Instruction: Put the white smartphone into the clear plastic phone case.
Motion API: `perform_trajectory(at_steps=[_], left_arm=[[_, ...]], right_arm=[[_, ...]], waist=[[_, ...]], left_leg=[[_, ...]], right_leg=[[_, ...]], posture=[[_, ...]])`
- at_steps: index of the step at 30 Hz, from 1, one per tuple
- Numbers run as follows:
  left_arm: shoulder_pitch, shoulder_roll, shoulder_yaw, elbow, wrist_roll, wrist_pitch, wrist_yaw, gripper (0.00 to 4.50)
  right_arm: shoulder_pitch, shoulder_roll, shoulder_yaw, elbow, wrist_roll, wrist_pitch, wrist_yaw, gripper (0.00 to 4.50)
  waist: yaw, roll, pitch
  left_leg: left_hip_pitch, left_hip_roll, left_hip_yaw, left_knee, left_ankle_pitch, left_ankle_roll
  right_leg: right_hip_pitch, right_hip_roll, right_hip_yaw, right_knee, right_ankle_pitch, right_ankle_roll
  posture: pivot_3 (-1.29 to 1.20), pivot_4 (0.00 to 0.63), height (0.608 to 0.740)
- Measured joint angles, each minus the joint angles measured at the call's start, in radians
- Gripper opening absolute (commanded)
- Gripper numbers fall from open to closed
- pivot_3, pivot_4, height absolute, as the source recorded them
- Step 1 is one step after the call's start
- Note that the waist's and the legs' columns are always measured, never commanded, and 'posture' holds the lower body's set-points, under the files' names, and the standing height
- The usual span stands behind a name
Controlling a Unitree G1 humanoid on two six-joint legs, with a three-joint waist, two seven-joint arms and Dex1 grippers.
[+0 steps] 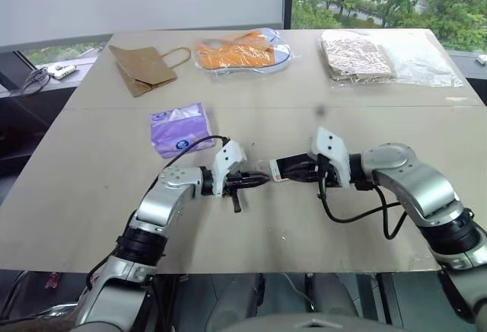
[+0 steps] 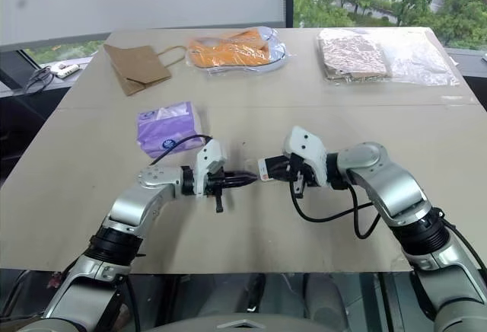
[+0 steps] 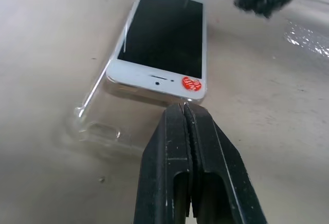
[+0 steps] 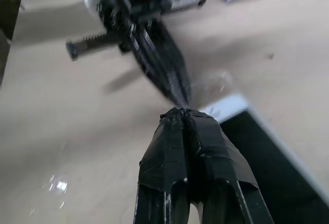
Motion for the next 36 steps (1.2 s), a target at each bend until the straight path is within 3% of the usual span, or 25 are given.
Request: perform_trajectory(at_steps=[6, 22, 29, 32, 36], left_arm=[[-0.007, 0.006, -0.016, 0.004, 0.025, -0.028, -0.003, 0.02], [-0.001, 0.015, -0.017, 0.004, 0.028, -0.045, -0.003, 0.02], [0.011, 0.018, 0.006, 0.005, 0.007, -0.038, -0.003, 0.02], [0.034, 0.036, 0.045, 0.005, -0.025, -0.019, -0.005, 0.02], [0.058, 0.058, 0.119, -0.009, -0.072, 0.022, 0.002, 0.02]], right_arm=[[0.006, 0.042, 0.084, 0.053, -0.043, -0.004, -0.029, 0.00], [-0.035, 0.106, 0.114, 0.148, -0.090, -0.034, -0.036, 0.00], [-0.083, 0.136, 0.010, 0.125, 0.006, -0.029, -0.010, 0.00], [-0.142, 0.158, -0.024, 0.167, 0.007, -0.050, -0.036, 0.00], [-0.217, 0.177, 0.041, 0.374, -0.139, -0.187, -0.097, 0.00]], waist=[[0.002, 0.000, 0.000], [-0.001, 0.000, 0.000], [-0.006, 0.000, 0.000], [-0.010, 0.000, 0.000], [-0.014, 0.000, 0.000]], left_leg=[[0.000, 0.000, 0.000, 0.000, 0.000, 0.000], [0.000, 0.000, 0.000, 0.000, 0.000, 0.000], [0.000, 0.000, 0.001, 0.001, 0.000, 0.000], [0.000, 0.000, 0.000, 0.000, 0.000, 0.000], [0.000, 0.000, 0.001, 0.000, 0.000, 0.000]], right_leg=[[0.000, 0.000, 0.000, 0.000, 0.000, 0.000], [-0.001, 0.000, 0.000, 0.000, 0.000, 0.000], [-0.001, 0.001, 0.001, 0.001, 0.000, 0.000], [-0.001, 0.001, 0.000, 0.001, 0.000, 0.000], [-0.001, 0.000, 0.000, 0.001, 0.000, 0.000]], posture=[[0.00, 0.150, 0.740], [0.00, 0.150, 0.740], [0.00, 0.150, 0.740], [0.00, 0.150, 0.740], [0.00, 0.150, 0.740]])
